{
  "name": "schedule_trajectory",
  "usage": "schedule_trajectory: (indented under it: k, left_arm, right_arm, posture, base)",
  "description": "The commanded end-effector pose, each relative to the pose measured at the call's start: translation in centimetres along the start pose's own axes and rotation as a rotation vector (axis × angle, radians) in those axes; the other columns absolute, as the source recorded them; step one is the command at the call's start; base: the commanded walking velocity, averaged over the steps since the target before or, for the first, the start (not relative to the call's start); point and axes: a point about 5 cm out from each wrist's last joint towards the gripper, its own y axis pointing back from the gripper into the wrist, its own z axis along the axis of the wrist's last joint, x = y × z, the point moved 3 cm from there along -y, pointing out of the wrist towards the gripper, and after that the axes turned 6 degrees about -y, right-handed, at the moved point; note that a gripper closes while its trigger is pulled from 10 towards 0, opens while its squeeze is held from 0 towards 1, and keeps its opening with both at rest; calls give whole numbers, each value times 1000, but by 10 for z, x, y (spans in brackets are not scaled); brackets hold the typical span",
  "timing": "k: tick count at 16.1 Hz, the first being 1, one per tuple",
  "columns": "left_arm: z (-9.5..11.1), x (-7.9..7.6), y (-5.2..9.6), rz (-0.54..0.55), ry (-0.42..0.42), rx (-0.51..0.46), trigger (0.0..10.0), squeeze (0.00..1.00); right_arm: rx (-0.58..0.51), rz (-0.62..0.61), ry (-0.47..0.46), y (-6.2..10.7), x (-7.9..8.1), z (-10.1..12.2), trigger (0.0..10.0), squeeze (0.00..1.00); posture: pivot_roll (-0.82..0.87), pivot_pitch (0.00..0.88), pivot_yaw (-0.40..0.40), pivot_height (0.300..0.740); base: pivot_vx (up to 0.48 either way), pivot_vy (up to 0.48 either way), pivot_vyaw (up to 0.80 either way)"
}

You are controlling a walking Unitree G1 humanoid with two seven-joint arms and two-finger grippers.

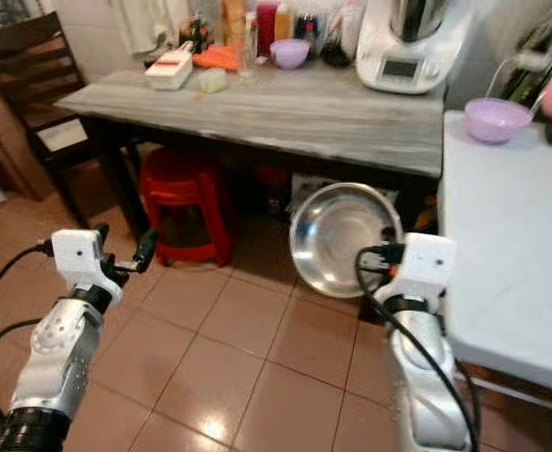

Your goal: Setting the table

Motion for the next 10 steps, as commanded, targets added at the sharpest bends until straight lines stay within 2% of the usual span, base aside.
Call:
schedule_trajectory:
  k: [1, 4, 6, 10]
  left_arm:
    - [2, 8, 1, 10, -23, -4, 10000, 0]
    - [1, 6, 1, 8, -27, -5, 10000, 0]
    - [4, 6, 2, 11, -53, -19, 10000, 0]
    - [3, -2, 3, -55, -34, -16, 10000, 0]
  right_arm:
    - [-24, 35, -18, -1, 11, 5, 10000, 0]
    - [-24, 30, -21, -2, 10, 5, 10000, 0]
    - [-23, 26, -23, -1, 9, 5, 10000, 0]
    - [-20, 23, -26, 0, 8, 4, 10000, 0]
  posture:
    - [-10, 0, 19, 740]
    - [-10, 0, 19, 740]
    - [-10, 0, 19, 740]
    - [-13, 0, 20, 740]
  base:
    - [0, 480, 0]
    - [0, 480, 0]
    - [0, 0, 0]
    - [0, 0, 0]
